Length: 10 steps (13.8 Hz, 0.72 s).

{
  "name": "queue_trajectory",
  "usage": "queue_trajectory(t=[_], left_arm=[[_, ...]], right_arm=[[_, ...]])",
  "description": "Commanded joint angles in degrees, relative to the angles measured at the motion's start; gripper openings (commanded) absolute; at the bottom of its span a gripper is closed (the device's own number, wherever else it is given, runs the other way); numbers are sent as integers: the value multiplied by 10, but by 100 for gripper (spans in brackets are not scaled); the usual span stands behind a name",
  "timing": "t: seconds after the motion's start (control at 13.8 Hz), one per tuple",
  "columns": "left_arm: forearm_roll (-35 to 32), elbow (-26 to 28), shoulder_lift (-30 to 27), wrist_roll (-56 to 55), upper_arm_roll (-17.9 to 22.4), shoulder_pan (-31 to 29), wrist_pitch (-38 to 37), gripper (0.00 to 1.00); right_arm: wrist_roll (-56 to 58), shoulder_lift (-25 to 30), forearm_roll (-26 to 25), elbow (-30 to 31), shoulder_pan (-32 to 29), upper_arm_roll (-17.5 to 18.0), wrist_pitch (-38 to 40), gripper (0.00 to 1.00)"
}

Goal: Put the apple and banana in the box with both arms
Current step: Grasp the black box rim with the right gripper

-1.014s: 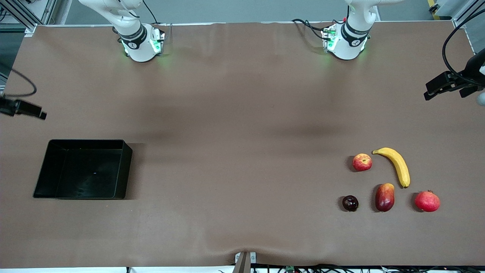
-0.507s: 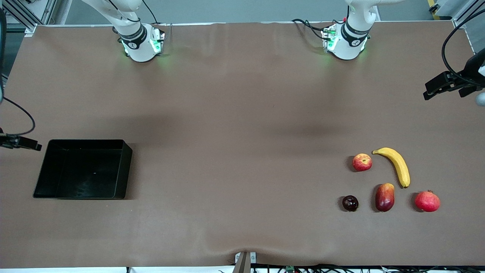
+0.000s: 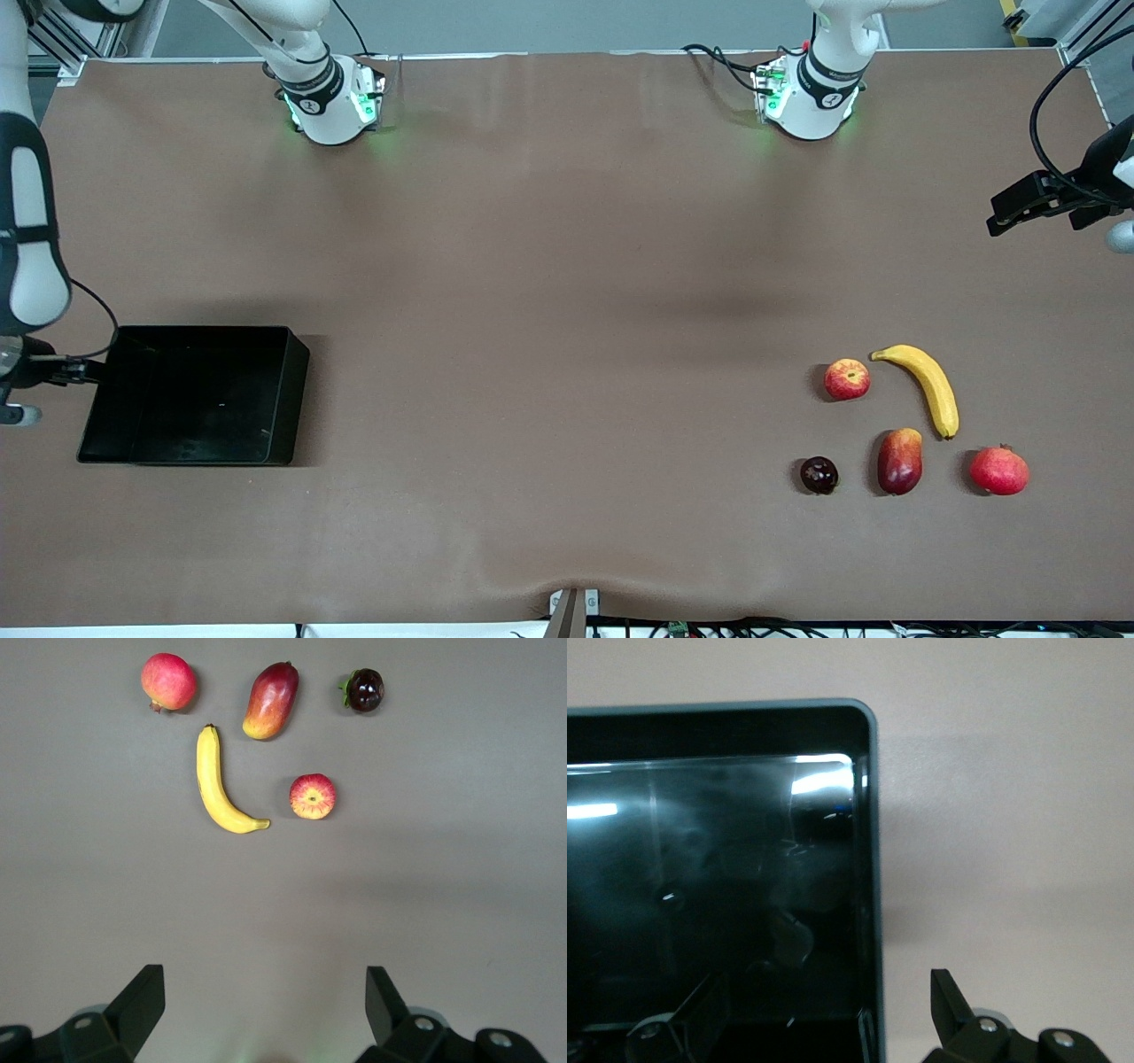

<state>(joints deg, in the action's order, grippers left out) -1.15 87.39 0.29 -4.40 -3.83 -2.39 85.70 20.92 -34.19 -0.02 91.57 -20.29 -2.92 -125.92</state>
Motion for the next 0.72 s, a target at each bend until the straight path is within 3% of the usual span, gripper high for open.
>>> queue_trajectory(t=[0.0,0.14,0.22,0.29,0.65], left_arm=[[10,-5,1,11,0,-2,-6,100],[10,-5,1,11,0,-2,-6,100],[10,-5,1,11,0,-2,-6,100],[10,-5,1,11,0,-2,-6,100],[10,-5,1,12,0,-3,-6,100]], right_arm=[[30,-42,2,-14,-15,11,-50,100],[32,-64,3,-14,-19,11,-71,100],[33,-64,2,-12,-19,11,-68,42],[32,-64,3,-12,-19,11,-64,0],[32,-64,4,-10,-20,12,-63,0]])
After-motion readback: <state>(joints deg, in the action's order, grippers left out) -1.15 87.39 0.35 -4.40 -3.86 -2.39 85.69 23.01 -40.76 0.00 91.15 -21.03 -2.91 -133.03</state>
